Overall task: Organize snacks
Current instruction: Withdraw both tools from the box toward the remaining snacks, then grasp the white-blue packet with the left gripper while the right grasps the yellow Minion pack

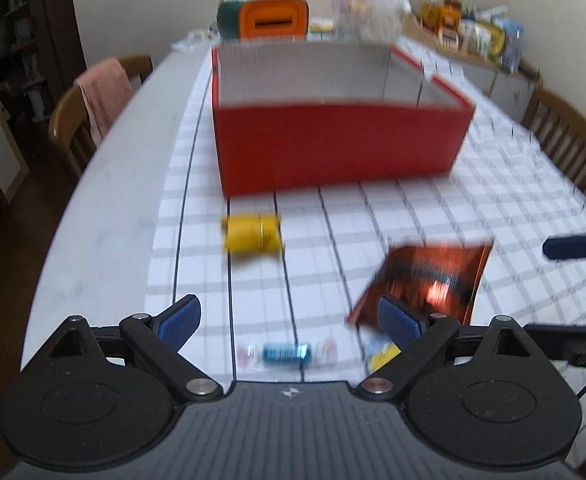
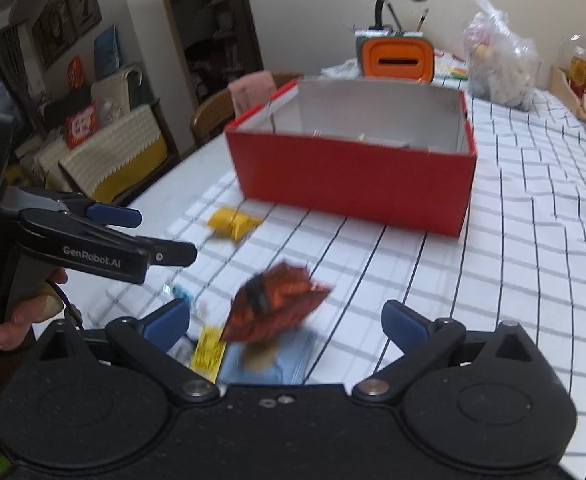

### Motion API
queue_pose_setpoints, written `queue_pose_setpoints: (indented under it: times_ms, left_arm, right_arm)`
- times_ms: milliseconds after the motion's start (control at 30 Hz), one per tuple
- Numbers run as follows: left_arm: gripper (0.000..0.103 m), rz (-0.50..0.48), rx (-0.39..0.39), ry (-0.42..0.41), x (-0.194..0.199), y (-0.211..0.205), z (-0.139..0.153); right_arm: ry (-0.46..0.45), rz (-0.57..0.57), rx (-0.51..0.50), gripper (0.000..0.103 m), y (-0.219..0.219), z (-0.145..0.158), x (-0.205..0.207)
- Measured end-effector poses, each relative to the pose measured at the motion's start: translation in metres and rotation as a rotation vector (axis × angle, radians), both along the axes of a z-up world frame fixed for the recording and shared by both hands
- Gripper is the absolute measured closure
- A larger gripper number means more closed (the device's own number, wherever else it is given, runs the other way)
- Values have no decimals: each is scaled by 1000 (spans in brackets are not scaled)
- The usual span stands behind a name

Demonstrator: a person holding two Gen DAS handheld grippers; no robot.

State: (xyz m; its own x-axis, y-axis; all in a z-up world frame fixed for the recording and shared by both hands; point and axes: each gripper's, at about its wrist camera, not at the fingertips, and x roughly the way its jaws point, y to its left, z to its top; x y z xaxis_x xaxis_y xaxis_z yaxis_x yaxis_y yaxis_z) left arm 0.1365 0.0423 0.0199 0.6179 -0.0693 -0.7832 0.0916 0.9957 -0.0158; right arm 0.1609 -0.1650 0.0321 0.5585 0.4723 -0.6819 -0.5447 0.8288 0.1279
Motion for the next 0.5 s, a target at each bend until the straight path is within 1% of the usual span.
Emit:
queue_pose_setpoints:
  times_ms: [67,200,300,400,500]
  left_arm:
    - [7,1,15,35,-6,-1,-11]
    - [7,0,21,89,-15,-3,-26]
    - [7,1,39,105,-21,-6,-34]
    - [7,-1,41,114,-25,-7,-38]
    - [7,-6,62,125,-29,-12,-43]
  right_arm:
    - [18,12,-10,1,1,-6,-6]
    - [52,44,-36,2,10,-19,-22]
    - [78,78,-60,3,20,-29,-37]
    - [97,106,-101,5,33,-41,-49]
    - [105,114,-122,8,42,-48,-57]
